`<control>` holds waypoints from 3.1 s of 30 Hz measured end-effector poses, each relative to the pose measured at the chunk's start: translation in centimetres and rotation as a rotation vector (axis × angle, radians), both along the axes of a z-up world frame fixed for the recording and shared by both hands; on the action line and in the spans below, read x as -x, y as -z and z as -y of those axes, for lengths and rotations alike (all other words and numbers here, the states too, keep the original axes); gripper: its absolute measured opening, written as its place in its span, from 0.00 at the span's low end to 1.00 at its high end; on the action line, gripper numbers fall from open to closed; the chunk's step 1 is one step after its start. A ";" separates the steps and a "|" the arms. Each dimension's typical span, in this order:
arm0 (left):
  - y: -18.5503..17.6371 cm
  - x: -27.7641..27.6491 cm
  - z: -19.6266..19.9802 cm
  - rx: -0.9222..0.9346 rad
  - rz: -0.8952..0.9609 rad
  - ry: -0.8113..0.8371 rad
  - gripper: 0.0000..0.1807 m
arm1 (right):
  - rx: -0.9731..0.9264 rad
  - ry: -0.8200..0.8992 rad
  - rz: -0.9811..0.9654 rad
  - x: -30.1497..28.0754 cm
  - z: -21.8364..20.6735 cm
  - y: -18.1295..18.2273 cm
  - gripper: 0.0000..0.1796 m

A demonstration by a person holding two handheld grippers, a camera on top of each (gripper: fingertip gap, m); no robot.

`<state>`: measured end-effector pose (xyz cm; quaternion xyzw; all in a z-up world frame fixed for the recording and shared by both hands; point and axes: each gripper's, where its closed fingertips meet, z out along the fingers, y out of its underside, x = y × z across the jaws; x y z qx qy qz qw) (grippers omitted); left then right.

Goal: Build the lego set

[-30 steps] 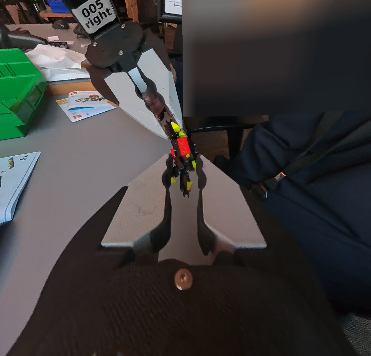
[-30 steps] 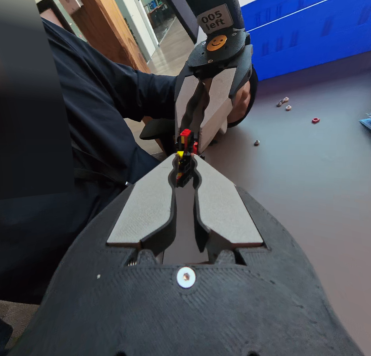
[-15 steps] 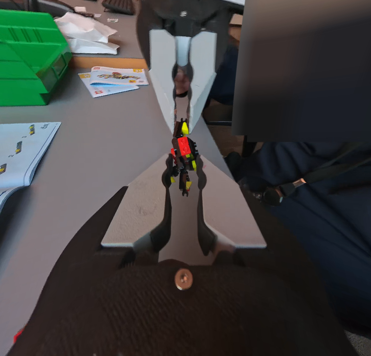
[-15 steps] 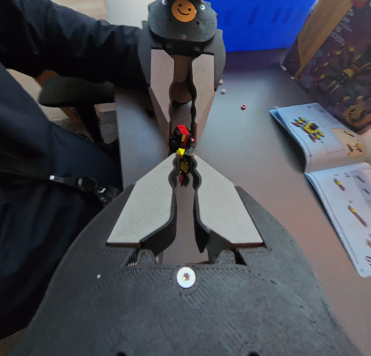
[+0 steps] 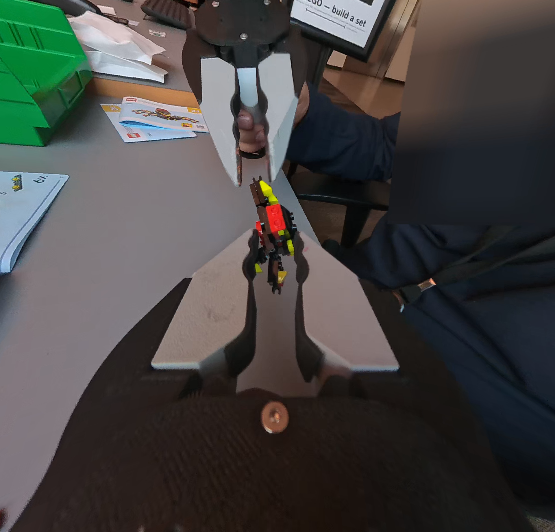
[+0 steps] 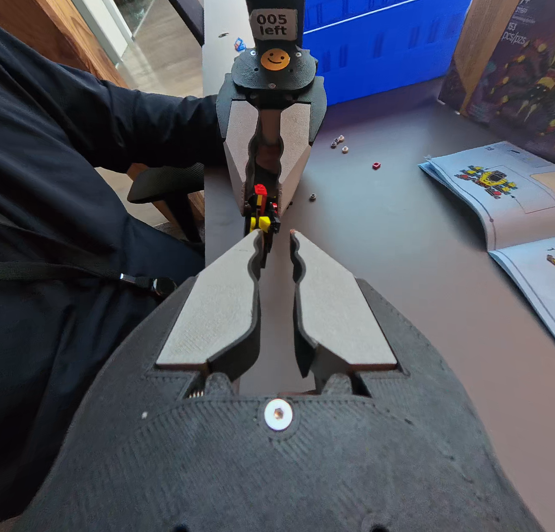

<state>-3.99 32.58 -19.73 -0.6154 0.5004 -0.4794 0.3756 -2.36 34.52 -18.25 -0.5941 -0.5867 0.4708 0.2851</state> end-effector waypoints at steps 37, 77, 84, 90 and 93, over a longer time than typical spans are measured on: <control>3.2 2.0 -3.8 0.447 -0.068 -0.174 0.11 | 0.107 0.169 -0.243 -1.0 -5.4 0.9 0.15; -1.7 9.6 -12.0 -0.027 0.086 -0.753 0.29 | -0.168 0.685 -0.075 -4.2 -13.0 2.7 0.32; -2.3 9.8 -12.0 -0.078 0.098 -0.772 0.21 | -0.143 0.694 -0.064 -4.2 -13.2 3.0 0.35; -2.3 10.2 -12.2 -0.098 0.095 -0.800 0.22 | -0.133 0.698 -0.055 -4.2 -13.4 3.2 0.38; -2.1 10.2 -12.2 -0.113 0.072 -0.807 0.23 | -0.127 0.698 -0.046 -4.2 -13.4 3.3 0.38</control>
